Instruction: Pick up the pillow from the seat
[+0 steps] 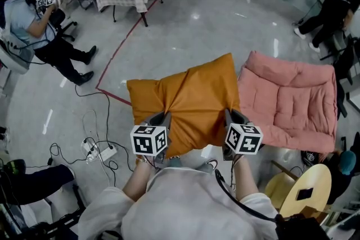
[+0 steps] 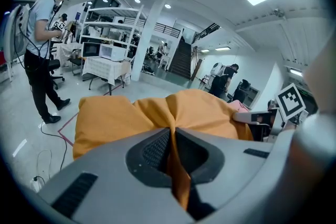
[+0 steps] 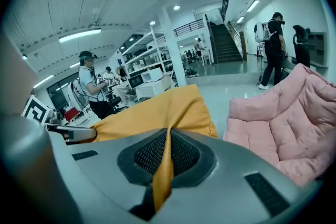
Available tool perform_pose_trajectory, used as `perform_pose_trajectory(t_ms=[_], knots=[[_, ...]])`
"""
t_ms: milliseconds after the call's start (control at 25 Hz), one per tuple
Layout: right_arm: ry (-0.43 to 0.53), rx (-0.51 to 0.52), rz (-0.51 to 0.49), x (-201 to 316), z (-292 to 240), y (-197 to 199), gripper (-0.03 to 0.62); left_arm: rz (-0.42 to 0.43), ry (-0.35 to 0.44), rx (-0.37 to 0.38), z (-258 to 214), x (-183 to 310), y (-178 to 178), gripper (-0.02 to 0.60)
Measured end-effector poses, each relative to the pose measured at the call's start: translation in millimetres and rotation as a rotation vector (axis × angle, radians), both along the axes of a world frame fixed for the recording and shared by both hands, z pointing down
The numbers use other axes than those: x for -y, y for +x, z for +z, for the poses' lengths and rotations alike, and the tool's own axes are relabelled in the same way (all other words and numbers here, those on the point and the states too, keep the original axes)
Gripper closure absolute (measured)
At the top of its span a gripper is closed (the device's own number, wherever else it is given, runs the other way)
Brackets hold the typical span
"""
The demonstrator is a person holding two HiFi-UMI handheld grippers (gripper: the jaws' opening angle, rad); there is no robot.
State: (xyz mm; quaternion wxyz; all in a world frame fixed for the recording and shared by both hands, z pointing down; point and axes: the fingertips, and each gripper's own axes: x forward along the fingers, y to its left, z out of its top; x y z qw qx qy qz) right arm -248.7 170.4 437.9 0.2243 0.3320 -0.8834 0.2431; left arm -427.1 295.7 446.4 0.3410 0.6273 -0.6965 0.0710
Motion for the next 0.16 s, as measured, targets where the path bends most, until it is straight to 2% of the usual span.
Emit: perform_pose_trajectory(t_ms=[160], knots=[[-0.003,-0.008,0.0,-2.0,2.2,3.4,0.559,-0.001,-0.003,-0.002,1.3,-2.4,3.3,0.563]])
